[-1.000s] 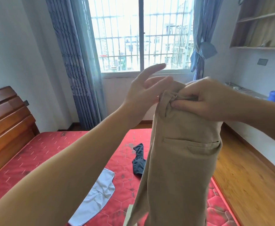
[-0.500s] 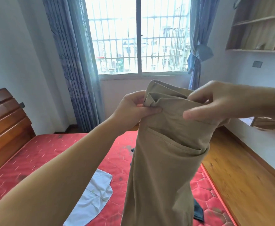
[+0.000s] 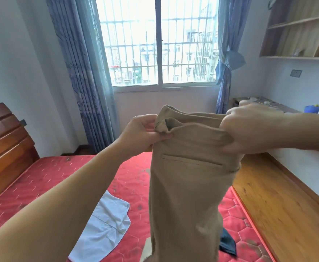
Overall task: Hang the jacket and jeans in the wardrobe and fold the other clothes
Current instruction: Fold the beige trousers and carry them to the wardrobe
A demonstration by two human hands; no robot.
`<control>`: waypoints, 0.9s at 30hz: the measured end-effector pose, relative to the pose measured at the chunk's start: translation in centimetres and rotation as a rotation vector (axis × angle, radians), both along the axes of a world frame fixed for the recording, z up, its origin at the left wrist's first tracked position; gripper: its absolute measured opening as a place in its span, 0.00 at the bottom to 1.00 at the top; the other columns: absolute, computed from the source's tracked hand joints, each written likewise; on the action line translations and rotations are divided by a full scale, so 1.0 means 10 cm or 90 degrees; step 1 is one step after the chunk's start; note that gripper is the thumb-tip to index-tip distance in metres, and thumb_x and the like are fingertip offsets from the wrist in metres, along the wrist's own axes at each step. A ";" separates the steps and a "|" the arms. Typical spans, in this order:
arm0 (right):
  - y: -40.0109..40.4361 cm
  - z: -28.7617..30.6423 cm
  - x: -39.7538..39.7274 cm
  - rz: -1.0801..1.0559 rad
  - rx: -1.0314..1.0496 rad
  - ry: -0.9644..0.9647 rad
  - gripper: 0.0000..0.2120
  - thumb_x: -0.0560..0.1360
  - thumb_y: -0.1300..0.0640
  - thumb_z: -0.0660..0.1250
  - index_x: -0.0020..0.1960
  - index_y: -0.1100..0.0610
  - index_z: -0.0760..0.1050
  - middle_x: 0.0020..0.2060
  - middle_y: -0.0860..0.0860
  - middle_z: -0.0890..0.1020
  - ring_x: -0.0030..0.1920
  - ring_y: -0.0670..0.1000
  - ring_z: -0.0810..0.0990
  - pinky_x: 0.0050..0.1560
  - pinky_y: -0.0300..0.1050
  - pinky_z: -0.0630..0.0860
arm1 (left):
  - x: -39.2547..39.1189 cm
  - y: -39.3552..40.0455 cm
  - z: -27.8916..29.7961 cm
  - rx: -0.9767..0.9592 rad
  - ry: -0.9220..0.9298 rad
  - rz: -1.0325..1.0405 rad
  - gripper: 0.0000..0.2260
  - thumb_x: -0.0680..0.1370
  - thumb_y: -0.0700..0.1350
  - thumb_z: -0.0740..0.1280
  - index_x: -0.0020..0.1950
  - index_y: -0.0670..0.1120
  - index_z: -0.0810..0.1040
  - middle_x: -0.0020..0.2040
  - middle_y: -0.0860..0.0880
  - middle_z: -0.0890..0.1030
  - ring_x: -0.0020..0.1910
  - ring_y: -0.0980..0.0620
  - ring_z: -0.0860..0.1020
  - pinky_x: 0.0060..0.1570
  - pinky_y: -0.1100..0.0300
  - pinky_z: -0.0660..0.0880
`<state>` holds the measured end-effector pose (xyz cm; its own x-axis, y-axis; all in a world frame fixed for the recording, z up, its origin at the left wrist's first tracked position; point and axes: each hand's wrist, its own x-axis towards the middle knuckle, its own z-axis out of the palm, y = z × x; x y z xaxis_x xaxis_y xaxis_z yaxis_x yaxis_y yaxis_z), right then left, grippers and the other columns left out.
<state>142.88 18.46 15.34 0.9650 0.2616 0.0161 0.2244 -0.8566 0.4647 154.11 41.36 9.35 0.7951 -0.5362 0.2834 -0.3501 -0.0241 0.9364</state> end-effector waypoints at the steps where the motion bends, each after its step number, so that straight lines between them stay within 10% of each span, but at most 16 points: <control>1: 0.00 0.08 0.02 0.036 0.046 -0.081 0.23 0.70 0.31 0.59 0.31 0.49 0.73 0.30 0.44 0.75 0.36 0.47 0.78 0.44 0.40 0.66 | 0.02 0.03 0.02 -0.013 -0.010 0.030 0.11 0.73 0.36 0.74 0.54 0.36 0.81 0.44 0.46 0.84 0.43 0.49 0.82 0.46 0.51 0.82; 4: -0.08 0.26 0.01 0.128 0.268 -0.212 0.27 0.64 0.27 0.64 0.26 0.51 0.76 0.28 0.44 0.74 0.34 0.45 0.74 0.42 0.43 0.63 | 0.07 0.09 0.15 -0.026 -0.081 0.085 0.08 0.73 0.37 0.74 0.52 0.40 0.83 0.48 0.48 0.85 0.47 0.52 0.82 0.51 0.55 0.81; 7: -0.12 0.43 0.02 0.053 0.549 -0.125 0.13 0.63 0.41 0.74 0.38 0.50 0.84 0.53 0.42 0.79 0.54 0.43 0.74 0.56 0.41 0.68 | 0.08 0.07 0.35 -0.090 -0.048 0.055 0.08 0.75 0.36 0.71 0.52 0.45 0.83 0.49 0.49 0.85 0.50 0.51 0.82 0.52 0.52 0.80; 10: -0.19 0.48 0.05 -0.047 0.850 0.056 0.13 0.64 0.56 0.77 0.48 0.50 0.82 0.47 0.45 0.86 0.47 0.46 0.85 0.43 0.36 0.80 | 0.06 0.02 0.52 -0.164 -0.012 0.001 0.11 0.76 0.35 0.70 0.56 0.44 0.81 0.52 0.46 0.84 0.51 0.49 0.82 0.55 0.51 0.79; 18: -0.05 1.04 0.17 0.122 1.099 -0.273 0.33 0.60 0.52 0.80 0.63 0.51 0.74 0.55 0.52 0.81 0.51 0.51 0.83 0.44 0.45 0.81 | 0.05 -0.05 1.19 -0.258 -0.084 0.070 0.07 0.78 0.42 0.69 0.54 0.51 0.81 0.51 0.48 0.85 0.51 0.49 0.83 0.56 0.50 0.79; 22: 0.12 0.82 0.16 0.048 1.305 -0.110 0.19 0.66 0.50 0.74 0.55 0.54 0.79 0.46 0.49 0.87 0.44 0.47 0.86 0.44 0.43 0.83 | 0.03 -0.11 1.37 -0.292 -0.102 0.090 0.05 0.79 0.43 0.68 0.52 0.51 0.81 0.49 0.51 0.85 0.47 0.52 0.83 0.52 0.53 0.80; 27: 0.17 0.82 0.22 0.035 1.306 -0.223 0.05 0.72 0.56 0.74 0.46 0.55 0.80 0.34 0.45 0.86 0.34 0.45 0.84 0.31 0.36 0.79 | 0.00 -0.04 0.97 -0.240 0.087 -0.008 0.21 0.73 0.61 0.67 0.59 0.49 0.80 0.53 0.49 0.85 0.52 0.51 0.83 0.52 0.53 0.80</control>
<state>145.03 20.21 23.58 0.8512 -0.3464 0.3942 0.3959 -0.0692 -0.9157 154.09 40.91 19.07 0.8329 -0.4249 0.3545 -0.2202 0.3332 0.9168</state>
